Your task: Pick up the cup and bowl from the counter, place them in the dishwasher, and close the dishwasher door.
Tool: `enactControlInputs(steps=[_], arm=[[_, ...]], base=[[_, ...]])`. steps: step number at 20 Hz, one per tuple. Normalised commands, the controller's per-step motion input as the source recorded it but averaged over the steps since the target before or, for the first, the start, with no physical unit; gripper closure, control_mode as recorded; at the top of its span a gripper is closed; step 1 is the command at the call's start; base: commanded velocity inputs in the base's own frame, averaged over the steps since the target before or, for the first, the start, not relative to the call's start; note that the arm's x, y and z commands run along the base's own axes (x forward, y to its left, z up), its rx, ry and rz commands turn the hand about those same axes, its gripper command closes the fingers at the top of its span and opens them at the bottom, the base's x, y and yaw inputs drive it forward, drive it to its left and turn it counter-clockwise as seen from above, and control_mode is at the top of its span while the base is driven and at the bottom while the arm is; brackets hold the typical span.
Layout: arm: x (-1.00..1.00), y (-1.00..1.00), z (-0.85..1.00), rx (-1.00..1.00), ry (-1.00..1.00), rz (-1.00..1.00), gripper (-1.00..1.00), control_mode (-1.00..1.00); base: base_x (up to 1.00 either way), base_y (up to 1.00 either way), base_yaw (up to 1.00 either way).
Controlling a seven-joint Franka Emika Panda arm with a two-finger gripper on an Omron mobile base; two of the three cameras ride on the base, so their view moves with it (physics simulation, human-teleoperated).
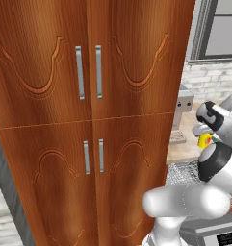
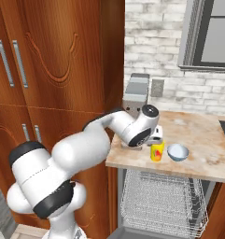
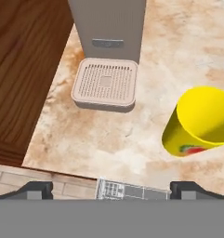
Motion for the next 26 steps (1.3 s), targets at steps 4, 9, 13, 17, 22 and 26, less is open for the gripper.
enactControlInputs(steps=[4,9,13,17,22,26], arm=[[0.38,-0.24,-0.16,0.05,0.01,0.0,-1.0,-1.0],[0.34,-0.24,-0.12,0.0,0.0,0.0,-1.0,-1.0],[0.35,-0.17,-0.24,0.0,0.0,0.03,-1.0,-1.0],[0.32,-0.13,-0.28,0.0,0.0,0.05,-1.0,-1.0],[0.29,-0.17,-0.26,0.0,0.0,0.05,-1.0,-1.0],[0.23,-0.21,-0.23,0.0,0.0,0.06,-1.0,-1.0]], base=[[0.0,0.0,0.0],[0.0,0.0,0.0],[0.0,0.0,0.0],[0.0,0.0,0.0],[0.0,0.0,0.0],[0.0,0.0,0.0]])
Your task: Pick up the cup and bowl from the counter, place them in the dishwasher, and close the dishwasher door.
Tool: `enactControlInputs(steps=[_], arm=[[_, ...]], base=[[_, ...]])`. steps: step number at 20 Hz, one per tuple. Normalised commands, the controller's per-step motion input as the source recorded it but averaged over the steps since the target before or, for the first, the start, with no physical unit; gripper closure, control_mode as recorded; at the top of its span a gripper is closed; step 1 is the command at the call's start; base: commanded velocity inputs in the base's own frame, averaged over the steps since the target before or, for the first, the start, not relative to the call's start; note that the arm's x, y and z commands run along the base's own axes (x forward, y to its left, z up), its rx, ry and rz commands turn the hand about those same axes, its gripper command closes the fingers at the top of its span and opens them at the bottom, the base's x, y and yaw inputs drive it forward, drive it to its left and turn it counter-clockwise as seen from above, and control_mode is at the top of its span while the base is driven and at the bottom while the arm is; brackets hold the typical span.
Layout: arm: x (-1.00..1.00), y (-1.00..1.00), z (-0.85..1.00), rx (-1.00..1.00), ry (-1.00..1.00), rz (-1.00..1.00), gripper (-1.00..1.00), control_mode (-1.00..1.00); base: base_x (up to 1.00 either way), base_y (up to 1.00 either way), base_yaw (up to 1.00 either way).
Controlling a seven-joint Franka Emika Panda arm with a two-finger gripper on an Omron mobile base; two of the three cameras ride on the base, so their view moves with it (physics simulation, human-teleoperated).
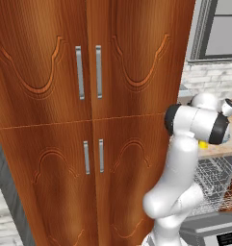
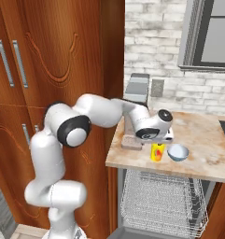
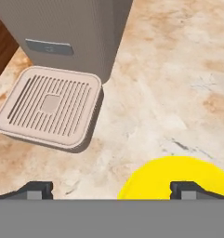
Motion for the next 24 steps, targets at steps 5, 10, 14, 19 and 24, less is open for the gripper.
enactControlInputs(steps=[5,10,14,19,24], arm=[[0.19,-0.21,-0.23,0.0,0.0,0.07,-1.0,-1.0],[0.25,-0.05,-0.19,0.0,0.0,0.05,1.0,-1.0],[0.0,0.05,0.0,0.0,0.0,0.03,1.0,-1.0],[-0.01,0.22,0.0,0.0,0.0,0.05,1.0,-1.0],[-0.22,0.5,0.0,-0.01,-0.03,0.07,1.0,-1.0]], base=[[0.0,0.0,0.0],[0.0,0.0,0.0],[0.0,0.0,0.0],[0.0,0.0,0.0],[0.0,0.0,0.0]])
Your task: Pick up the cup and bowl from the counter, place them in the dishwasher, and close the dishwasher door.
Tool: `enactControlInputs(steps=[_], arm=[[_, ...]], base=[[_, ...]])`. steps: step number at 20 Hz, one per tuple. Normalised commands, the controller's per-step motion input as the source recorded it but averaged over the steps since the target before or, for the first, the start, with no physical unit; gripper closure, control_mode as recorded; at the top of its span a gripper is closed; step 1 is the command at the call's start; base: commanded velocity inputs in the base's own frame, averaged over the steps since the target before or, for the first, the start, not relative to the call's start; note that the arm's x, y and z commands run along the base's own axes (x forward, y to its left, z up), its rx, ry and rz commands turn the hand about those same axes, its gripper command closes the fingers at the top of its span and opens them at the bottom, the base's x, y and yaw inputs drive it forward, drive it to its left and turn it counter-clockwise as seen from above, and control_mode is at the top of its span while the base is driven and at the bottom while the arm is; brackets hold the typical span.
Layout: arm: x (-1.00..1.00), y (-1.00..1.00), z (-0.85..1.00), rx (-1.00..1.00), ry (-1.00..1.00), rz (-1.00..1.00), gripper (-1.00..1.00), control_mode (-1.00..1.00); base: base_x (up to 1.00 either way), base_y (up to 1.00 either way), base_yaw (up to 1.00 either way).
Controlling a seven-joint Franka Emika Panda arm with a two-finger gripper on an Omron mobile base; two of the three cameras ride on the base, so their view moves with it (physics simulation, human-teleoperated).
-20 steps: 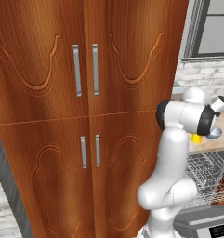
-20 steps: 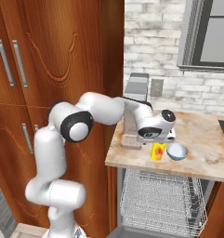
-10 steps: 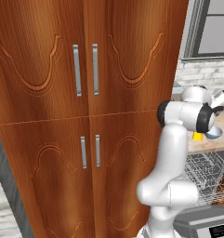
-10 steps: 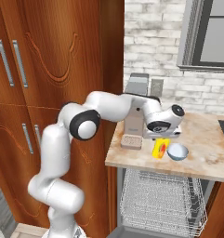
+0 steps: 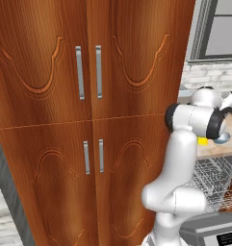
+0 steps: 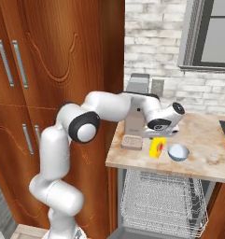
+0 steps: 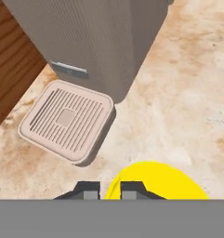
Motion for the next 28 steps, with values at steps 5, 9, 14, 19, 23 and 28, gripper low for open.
enactControlInputs(steps=[5,9,14,19,23,28], arm=[[-0.61,0.64,0.0,-0.04,-0.13,0.08,1.0,-1.0],[-0.71,0.19,0.04,0.0,-0.16,0.02,1.0,-1.0],[-0.64,0.0,0.31,0.05,-0.15,0.02,1.0,-1.0],[-0.24,0.0,0.04,0.2,-0.01,0.0,1.0,-1.0],[-0.61,-0.01,0.0,0.05,-0.05,-0.06,1.0,-1.0],[-0.57,-0.02,0.08,-0.06,-0.07,-0.03,1.0,-1.0]], base=[[0.0,0.0,0.0],[0.0,0.0,0.0],[0.0,0.0,0.0],[0.0,0.0,0.0],[0.0,0.0,0.0],[0.0,0.0,0.0]])
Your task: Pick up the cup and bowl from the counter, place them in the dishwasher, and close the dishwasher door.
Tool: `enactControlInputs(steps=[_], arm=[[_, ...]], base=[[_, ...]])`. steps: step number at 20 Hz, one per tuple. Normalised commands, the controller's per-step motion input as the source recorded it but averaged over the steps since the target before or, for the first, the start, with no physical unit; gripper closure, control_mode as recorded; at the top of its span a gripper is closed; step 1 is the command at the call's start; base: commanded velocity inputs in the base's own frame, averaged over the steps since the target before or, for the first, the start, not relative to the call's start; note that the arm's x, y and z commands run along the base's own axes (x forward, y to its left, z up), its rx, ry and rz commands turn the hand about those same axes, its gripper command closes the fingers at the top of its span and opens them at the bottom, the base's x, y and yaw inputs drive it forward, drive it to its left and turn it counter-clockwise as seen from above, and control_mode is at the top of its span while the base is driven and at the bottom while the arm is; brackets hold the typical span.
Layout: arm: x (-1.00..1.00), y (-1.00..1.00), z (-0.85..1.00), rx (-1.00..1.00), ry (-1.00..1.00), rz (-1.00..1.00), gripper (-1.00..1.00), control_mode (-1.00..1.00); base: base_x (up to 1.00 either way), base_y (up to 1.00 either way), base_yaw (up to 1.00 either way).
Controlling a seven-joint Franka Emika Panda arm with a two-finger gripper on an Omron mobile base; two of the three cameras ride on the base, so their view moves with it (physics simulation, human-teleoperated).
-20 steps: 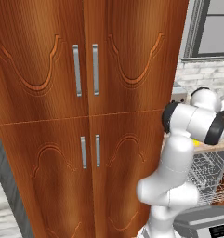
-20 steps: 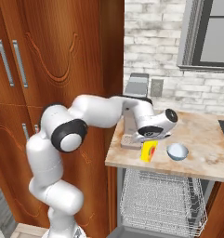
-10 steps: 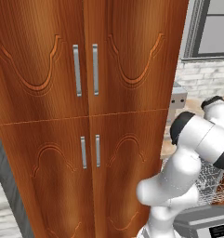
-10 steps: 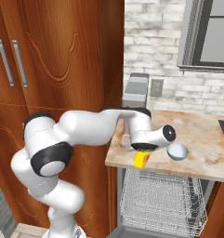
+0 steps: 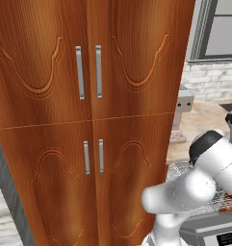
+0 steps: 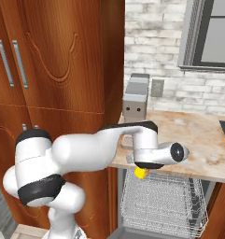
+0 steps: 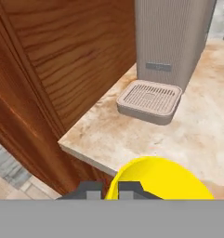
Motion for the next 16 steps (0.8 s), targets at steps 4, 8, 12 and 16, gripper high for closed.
enactControlInputs(steps=[4,8,12,16], arm=[[-0.32,0.0,0.0,-0.39,-0.01,0.0,1.0,-1.0],[-0.23,0.0,0.0,-0.37,0.0,0.0,1.0,-1.0],[-0.24,0.0,-0.01,-0.17,0.0,0.0,1.0,-1.0],[-0.27,-0.06,0.0,0.05,0.0,-0.05,1.0,-1.0]], base=[[0.0,0.0,0.0],[0.0,0.0,0.0],[0.0,0.0,0.0],[0.0,0.0,0.0]])
